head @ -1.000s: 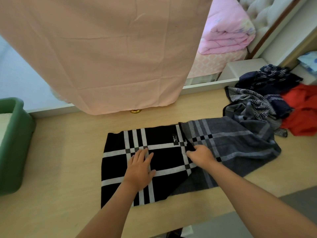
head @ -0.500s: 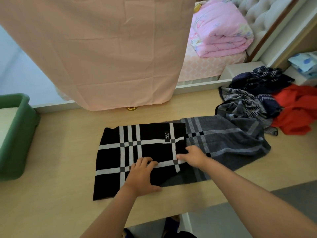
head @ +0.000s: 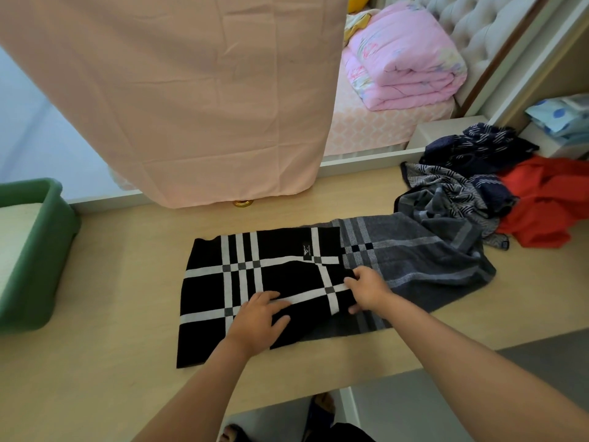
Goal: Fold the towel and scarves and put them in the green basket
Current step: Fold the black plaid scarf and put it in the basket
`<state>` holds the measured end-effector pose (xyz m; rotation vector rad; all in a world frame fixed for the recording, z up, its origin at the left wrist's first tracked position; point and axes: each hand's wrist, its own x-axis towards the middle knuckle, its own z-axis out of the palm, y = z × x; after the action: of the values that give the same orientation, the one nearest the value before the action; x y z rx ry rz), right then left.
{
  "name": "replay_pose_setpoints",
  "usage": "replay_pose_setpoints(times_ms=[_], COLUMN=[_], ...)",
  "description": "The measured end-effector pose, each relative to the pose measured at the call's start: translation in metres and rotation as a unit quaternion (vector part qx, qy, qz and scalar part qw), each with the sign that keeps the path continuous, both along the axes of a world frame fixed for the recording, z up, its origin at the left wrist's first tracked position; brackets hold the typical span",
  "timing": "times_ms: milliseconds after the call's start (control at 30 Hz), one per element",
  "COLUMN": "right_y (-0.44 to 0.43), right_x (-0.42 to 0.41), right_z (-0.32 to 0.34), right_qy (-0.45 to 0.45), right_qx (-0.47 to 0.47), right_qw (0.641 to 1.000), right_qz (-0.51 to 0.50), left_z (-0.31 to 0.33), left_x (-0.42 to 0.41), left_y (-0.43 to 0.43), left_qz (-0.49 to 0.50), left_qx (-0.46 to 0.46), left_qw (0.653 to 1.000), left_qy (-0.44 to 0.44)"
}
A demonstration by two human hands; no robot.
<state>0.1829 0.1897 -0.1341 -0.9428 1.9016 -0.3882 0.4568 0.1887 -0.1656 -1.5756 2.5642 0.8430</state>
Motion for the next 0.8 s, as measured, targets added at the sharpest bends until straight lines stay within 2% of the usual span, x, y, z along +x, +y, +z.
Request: replay_pose_setpoints(times_ms=[100, 167, 267, 367, 433, 567, 667, 800], right_y=[0.004, 0.003, -0.013, -0.042, -0.065, -0.107, -0.124, -0.138], right_x=[-0.001, 0.001, 0.002, 0.003, 0.002, -0.005, -0.007, -0.008], right_z=[-0.003, -0.005, -0.005, -0.004, -0.005, -0.014, -0.023, -0.028], right_qy=[0.217, 0.289, 0.310, 0.275, 0.279, 0.311, 0.350, 0.415], right_qx=[0.028, 0.051, 0.050, -0.019, -0.061, -0.085, -0.061, -0.063], right_qw=[0.968, 0.943, 0.934, 0.949, 0.946, 0.922, 0.895, 0.849], right_qz=[0.121, 0.159, 0.169, 0.152, 0.152, 0.215, 0.269, 0.320], left_z=[-0.003, -0.003, 0.000, 0.004, 0.006, 0.007, -0.002, -0.017], left_x=[-0.002, -0.004, -0.005, -0.003, -0.001, 0.001, 0.005, 0.017], left_y=[-0.002, -0.006, -0.023, -0.048, -0.066, -0.096, -0.109, -0.112], left_qz=[-0.028, -0.042, -0.031, 0.000, 0.010, 0.009, 0.000, 0.049], left_qx=[-0.006, -0.006, -0.019, -0.035, -0.044, -0.044, -0.018, -0.013], left_qw=[0.999, 0.999, 0.999, 0.999, 0.998, 0.992, 0.982, 0.978], left_qy=[-0.019, -0.026, -0.025, -0.034, -0.042, -0.117, -0.189, -0.204])
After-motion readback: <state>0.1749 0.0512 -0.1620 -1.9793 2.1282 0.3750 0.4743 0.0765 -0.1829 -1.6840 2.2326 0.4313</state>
